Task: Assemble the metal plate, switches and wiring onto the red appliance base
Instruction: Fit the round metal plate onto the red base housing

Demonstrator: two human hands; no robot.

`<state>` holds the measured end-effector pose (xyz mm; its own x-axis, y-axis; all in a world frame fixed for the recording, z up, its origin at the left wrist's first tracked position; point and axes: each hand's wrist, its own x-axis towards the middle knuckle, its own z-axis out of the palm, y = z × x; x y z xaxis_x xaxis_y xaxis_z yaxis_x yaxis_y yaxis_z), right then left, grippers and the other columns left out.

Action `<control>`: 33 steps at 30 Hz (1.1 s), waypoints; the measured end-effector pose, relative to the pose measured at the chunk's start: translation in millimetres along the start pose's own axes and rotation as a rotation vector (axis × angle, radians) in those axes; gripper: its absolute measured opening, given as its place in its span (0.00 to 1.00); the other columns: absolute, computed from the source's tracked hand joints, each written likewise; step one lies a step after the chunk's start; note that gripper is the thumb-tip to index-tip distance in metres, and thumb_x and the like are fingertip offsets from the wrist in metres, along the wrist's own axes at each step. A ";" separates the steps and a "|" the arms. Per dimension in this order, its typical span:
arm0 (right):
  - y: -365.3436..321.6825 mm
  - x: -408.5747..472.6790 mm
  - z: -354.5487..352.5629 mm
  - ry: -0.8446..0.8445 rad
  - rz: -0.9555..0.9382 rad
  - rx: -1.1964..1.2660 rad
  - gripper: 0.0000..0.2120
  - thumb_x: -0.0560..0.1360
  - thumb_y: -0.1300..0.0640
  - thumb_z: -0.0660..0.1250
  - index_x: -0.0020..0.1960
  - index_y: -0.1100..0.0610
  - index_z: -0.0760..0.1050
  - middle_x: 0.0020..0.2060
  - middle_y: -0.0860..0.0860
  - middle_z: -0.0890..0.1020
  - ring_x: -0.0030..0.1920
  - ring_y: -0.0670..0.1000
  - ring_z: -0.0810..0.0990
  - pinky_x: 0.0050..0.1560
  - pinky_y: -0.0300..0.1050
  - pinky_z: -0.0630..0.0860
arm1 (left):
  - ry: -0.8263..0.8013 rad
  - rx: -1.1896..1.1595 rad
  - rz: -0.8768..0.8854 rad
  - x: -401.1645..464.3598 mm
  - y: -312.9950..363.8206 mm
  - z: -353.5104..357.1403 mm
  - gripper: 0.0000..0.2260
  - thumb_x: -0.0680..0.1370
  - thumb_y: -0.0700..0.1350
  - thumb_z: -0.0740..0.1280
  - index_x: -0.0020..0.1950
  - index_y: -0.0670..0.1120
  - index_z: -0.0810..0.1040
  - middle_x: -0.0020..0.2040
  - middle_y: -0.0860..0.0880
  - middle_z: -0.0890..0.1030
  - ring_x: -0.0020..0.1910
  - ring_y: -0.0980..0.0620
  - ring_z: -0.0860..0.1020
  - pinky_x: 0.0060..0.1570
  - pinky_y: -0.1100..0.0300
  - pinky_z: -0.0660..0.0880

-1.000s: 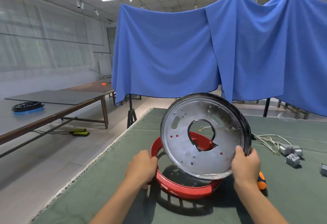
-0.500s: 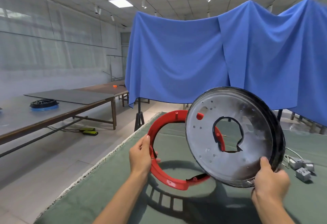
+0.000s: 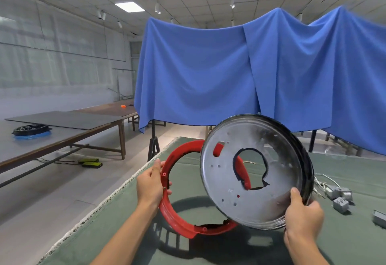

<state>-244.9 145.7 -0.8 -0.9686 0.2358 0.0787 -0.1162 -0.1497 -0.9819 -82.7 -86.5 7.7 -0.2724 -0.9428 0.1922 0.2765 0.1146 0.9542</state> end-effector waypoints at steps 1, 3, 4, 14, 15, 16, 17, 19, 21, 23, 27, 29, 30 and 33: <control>-0.7 -1.0 0.6 -0.002 -0.006 0.003 0.05 0.78 0.56 0.64 0.49 0.59 0.74 0.43 0.56 0.77 0.44 0.56 0.74 0.47 0.48 0.68 | 0.000 0.000 0.003 3.1 0.3 -0.3 0.16 0.80 0.54 0.62 0.45 0.43 0.81 0.30 0.41 0.77 0.24 0.50 0.78 0.20 0.60 0.74; -2.6 0.4 -0.5 0.007 -0.009 0.018 0.04 0.78 0.57 0.64 0.49 0.57 0.73 0.43 0.55 0.77 0.44 0.56 0.74 0.46 0.47 0.67 | 0.000 0.013 0.010 8.0 2.1 1.9 0.16 0.80 0.54 0.61 0.46 0.43 0.80 0.30 0.41 0.77 0.24 0.49 0.78 0.20 0.59 0.75; -3.3 2.6 -1.6 0.017 -0.002 0.029 0.03 0.78 0.57 0.64 0.49 0.57 0.73 0.43 0.55 0.77 0.44 0.55 0.74 0.46 0.47 0.67 | 0.002 0.022 0.012 9.2 3.4 3.8 0.17 0.80 0.54 0.61 0.45 0.43 0.80 0.30 0.40 0.77 0.23 0.49 0.78 0.20 0.59 0.75; 4.4 7.7 -2.3 0.038 0.094 0.092 0.04 0.79 0.59 0.62 0.47 0.59 0.73 0.43 0.56 0.77 0.44 0.55 0.74 0.47 0.48 0.68 | 0.081 0.030 -0.046 5.2 -2.8 -4.7 0.21 0.80 0.56 0.62 0.41 0.38 0.77 0.29 0.41 0.76 0.25 0.47 0.78 0.21 0.59 0.76; 4.6 6.7 -2.3 0.032 0.088 0.088 0.04 0.79 0.59 0.62 0.47 0.59 0.73 0.43 0.55 0.77 0.44 0.55 0.75 0.47 0.47 0.68 | 0.091 0.027 -0.047 5.6 -4.2 -5.7 0.21 0.79 0.56 0.62 0.40 0.39 0.77 0.30 0.41 0.77 0.26 0.47 0.78 0.21 0.59 0.76; 4.5 5.5 -2.7 0.025 0.080 0.085 0.04 0.79 0.59 0.62 0.47 0.59 0.73 0.42 0.55 0.77 0.44 0.55 0.75 0.46 0.47 0.67 | 0.097 0.025 -0.048 6.2 -5.3 -6.8 0.20 0.79 0.56 0.62 0.40 0.40 0.78 0.30 0.41 0.77 0.27 0.46 0.78 0.22 0.59 0.76; 4.4 4.4 -2.8 0.015 0.071 0.082 0.03 0.79 0.59 0.63 0.47 0.58 0.73 0.42 0.54 0.78 0.44 0.55 0.75 0.46 0.47 0.68 | 0.101 0.021 -0.047 7.1 -6.2 -7.1 0.20 0.79 0.56 0.62 0.40 0.40 0.78 0.31 0.40 0.78 0.27 0.46 0.79 0.21 0.58 0.76; 3.8 3.6 -4.2 -0.007 0.044 0.072 0.03 0.79 0.59 0.63 0.48 0.57 0.74 0.42 0.53 0.78 0.44 0.55 0.75 0.46 0.47 0.68 | 0.102 0.023 -0.042 8.7 -7.2 -7.2 0.20 0.79 0.55 0.63 0.39 0.40 0.79 0.31 0.40 0.79 0.25 0.48 0.79 0.20 0.59 0.76; 3.4 4.9 -7.1 -0.037 0.005 0.049 0.03 0.79 0.58 0.63 0.48 0.57 0.74 0.40 0.49 0.79 0.42 0.54 0.76 0.45 0.45 0.68 | 0.090 0.038 -0.030 9.0 -7.2 -4.7 0.19 0.79 0.54 0.64 0.38 0.40 0.79 0.32 0.38 0.80 0.24 0.49 0.79 0.20 0.59 0.76; 3.3 5.7 -9.4 -0.080 -0.046 0.020 0.04 0.79 0.58 0.63 0.47 0.57 0.75 0.38 0.48 0.79 0.41 0.52 0.76 0.42 0.45 0.68 | 0.068 0.053 -0.015 9.0 -5.7 -1.0 0.17 0.79 0.53 0.64 0.39 0.40 0.79 0.34 0.36 0.80 0.25 0.49 0.80 0.20 0.59 0.76; 0.7 3.0 -8.8 -0.145 -0.148 -0.039 0.06 0.78 0.61 0.63 0.44 0.59 0.76 0.36 0.50 0.79 0.36 0.51 0.75 0.34 0.43 0.69 | 0.015 0.063 0.010 7.5 4.2 8.4 0.18 0.79 0.52 0.64 0.42 0.37 0.79 0.35 0.35 0.79 0.26 0.47 0.79 0.21 0.60 0.76; -0.3 1.3 -8.4 -0.167 -0.166 -0.041 0.06 0.79 0.62 0.63 0.44 0.59 0.76 0.35 0.49 0.79 0.35 0.48 0.74 0.33 0.41 0.68 | -0.011 0.070 0.026 4.9 10.4 13.9 0.18 0.79 0.51 0.64 0.41 0.36 0.79 0.34 0.36 0.79 0.26 0.48 0.79 0.21 0.60 0.76; -0.5 0.9 -8.4 -0.174 -0.172 -0.044 0.06 0.79 0.62 0.63 0.44 0.59 0.76 0.35 0.49 0.79 0.35 0.47 0.74 0.34 0.41 0.68 | -0.025 0.067 0.030 3.0 12.9 16.6 0.18 0.79 0.51 0.64 0.42 0.36 0.79 0.34 0.36 0.79 0.26 0.49 0.79 0.22 0.60 0.77; 1.0 1.0 -9.0 -0.196 -0.177 -0.051 0.06 0.79 0.62 0.63 0.44 0.58 0.76 0.36 0.48 0.79 0.36 0.45 0.75 0.34 0.39 0.68 | -0.048 0.036 0.026 -4.5 18.8 24.7 0.17 0.80 0.49 0.64 0.42 0.36 0.79 0.34 0.39 0.78 0.26 0.51 0.79 0.23 0.60 0.77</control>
<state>-244.0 154.4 -3.3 -0.9589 0.0624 0.2769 -0.2810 -0.0725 -0.9570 -99.0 -72.4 30.4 -0.3095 -0.9235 0.2268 0.2506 0.1508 0.9563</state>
